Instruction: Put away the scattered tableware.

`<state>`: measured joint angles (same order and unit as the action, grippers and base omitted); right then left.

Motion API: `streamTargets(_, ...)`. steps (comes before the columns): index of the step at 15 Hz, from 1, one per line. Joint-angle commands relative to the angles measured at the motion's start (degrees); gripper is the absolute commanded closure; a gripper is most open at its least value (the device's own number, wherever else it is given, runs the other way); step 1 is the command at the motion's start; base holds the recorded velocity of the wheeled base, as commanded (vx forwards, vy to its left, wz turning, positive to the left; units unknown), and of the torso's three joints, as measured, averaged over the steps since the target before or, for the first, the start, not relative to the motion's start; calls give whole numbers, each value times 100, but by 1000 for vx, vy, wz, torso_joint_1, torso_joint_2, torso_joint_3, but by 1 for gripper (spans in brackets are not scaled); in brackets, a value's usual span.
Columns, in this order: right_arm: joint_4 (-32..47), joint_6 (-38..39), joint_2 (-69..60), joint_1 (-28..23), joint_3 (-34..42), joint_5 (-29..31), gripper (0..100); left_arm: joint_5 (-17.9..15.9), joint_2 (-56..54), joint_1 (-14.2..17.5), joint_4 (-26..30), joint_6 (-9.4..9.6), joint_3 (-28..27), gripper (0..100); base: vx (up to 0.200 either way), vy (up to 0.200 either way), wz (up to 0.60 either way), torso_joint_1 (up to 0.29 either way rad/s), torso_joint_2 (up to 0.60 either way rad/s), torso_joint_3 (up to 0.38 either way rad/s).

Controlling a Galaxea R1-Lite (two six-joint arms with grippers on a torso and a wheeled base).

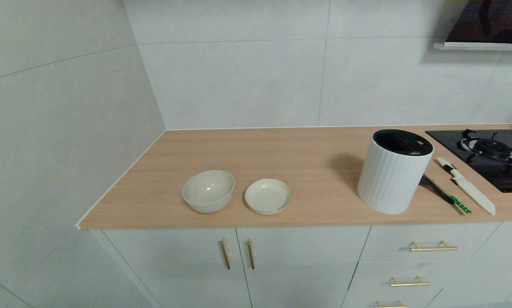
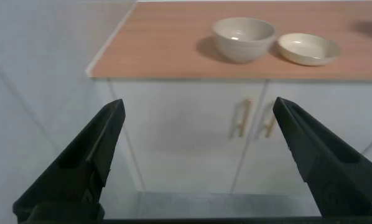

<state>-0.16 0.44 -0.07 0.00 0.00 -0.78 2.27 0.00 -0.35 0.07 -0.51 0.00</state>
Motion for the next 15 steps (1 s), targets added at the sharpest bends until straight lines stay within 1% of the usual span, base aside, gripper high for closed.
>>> streamTargets(1,-2,0,7,0,0,-1,0,2,9,0,1,-2,0,0,0,200,0,2,2,2)
streamTargets(10,-2,0,7,0,0,-1,0,2,9,0,1,-2,0,0,0,200,0,0,2,2)
streamTargets(15,-2,0,7,0,0,-1,0,2,9,0,1,-2,0,0,0,0,0,0,0,0)
